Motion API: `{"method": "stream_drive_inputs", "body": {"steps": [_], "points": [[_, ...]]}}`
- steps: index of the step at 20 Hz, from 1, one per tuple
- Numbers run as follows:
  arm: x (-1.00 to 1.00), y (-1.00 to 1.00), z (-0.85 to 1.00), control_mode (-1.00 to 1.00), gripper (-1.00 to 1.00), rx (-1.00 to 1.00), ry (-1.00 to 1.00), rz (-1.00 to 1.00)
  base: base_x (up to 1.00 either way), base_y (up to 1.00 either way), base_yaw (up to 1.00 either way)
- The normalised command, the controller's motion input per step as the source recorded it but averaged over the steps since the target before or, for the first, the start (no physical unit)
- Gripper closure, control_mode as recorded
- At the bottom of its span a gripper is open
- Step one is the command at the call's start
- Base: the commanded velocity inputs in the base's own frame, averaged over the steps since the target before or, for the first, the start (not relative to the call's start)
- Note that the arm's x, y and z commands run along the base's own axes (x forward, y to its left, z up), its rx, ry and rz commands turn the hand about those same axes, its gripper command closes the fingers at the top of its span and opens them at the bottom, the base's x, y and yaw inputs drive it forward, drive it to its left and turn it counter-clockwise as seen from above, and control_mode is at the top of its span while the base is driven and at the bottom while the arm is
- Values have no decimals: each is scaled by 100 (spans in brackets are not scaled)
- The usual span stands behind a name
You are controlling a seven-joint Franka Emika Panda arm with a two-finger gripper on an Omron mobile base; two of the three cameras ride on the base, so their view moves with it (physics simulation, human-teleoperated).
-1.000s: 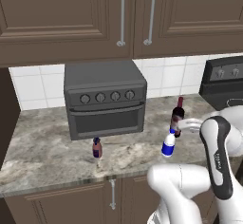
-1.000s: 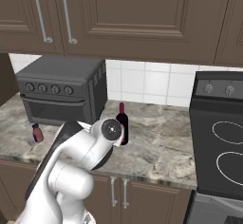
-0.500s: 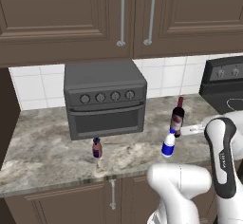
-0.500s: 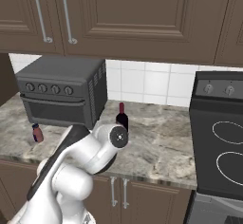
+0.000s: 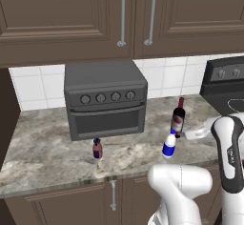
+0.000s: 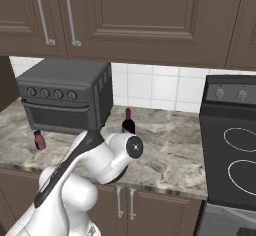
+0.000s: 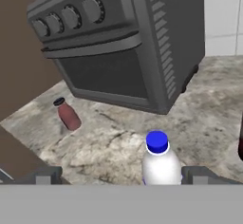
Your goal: Place the drinks on the dining counter in a tight cluster.
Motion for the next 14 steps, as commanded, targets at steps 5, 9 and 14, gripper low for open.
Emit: {"method": "stream_drive_inputs", "body": {"steps": [5, 9, 14], "points": [[0, -3, 0, -100, -100, 0, -11, 12, 0, 0, 0], [0, 0, 0, -100, -100, 0, -5, 13, 0, 0, 0], [0, 0, -5, -100, -100, 0, -4, 15, 0, 0, 0]]}}
